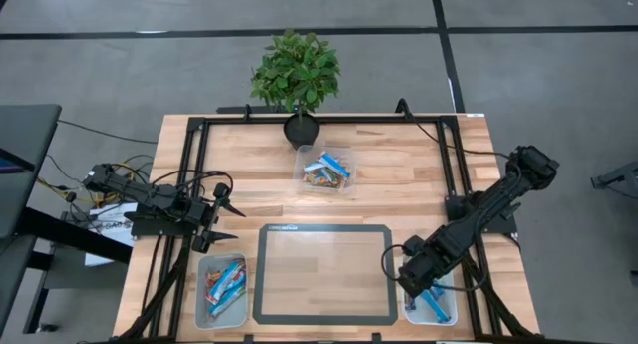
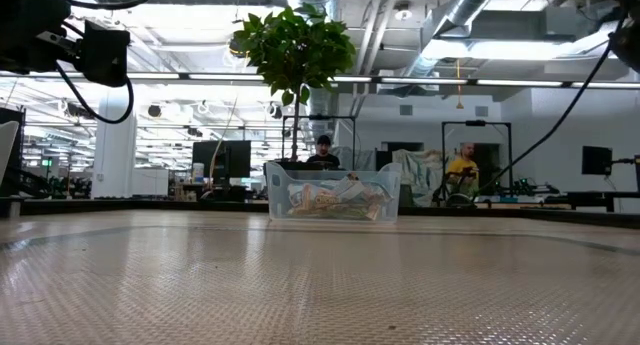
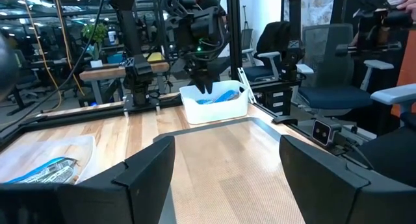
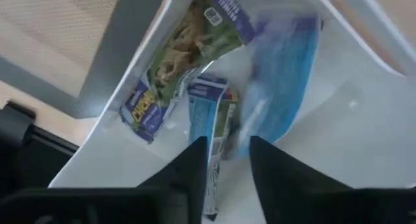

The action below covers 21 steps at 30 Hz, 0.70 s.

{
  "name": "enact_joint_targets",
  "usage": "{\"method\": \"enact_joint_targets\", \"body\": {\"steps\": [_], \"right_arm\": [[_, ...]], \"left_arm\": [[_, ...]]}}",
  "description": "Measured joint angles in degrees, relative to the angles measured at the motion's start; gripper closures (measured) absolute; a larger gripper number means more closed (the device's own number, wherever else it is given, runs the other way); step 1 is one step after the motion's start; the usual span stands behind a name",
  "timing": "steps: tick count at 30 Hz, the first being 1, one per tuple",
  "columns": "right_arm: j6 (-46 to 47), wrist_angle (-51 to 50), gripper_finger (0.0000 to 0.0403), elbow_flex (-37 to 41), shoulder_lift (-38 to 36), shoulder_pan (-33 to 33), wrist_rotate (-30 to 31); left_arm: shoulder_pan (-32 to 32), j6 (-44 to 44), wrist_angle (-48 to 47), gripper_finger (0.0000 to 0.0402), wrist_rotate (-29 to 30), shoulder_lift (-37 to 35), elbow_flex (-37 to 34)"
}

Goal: Pick and place Granola Bars by type
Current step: Put the violet granola bar into the white bin, then return to Home Position

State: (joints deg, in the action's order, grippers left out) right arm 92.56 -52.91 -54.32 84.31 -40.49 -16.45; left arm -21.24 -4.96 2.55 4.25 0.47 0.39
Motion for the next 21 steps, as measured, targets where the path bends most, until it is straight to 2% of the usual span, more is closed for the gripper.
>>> {"method": "enact_joint_targets", "body": {"steps": [7, 12, 16, 21], "right_arm": [[-3.9, 5.9, 0.0227, 0.3, -1.9, 0.0, 0.2], [-9.6, 11.0, 0.0204, -2.2, -4.3, 1.3, 4.0], [-24.7, 13.7, 0.0203, -6.8, -5.8, 3.8, 6.1], [-54.5, 19.6, 0.0212, -11.9, -8.3, 7.7, 8.3]], "left_arm": [[0.0, 0.1, 0.0, 0.0132, 0.0, 0.0, 0.0], [0.0, -0.4, 0.0, 0.0132, 0.0, 0.0, 0.0], [0.0, 0.0, 0.0, 0.0132, 0.0, 0.0, 0.0], [0.0, 0.0, 0.0, 0.0132, 0.0, 0.0, 0.0]]}}
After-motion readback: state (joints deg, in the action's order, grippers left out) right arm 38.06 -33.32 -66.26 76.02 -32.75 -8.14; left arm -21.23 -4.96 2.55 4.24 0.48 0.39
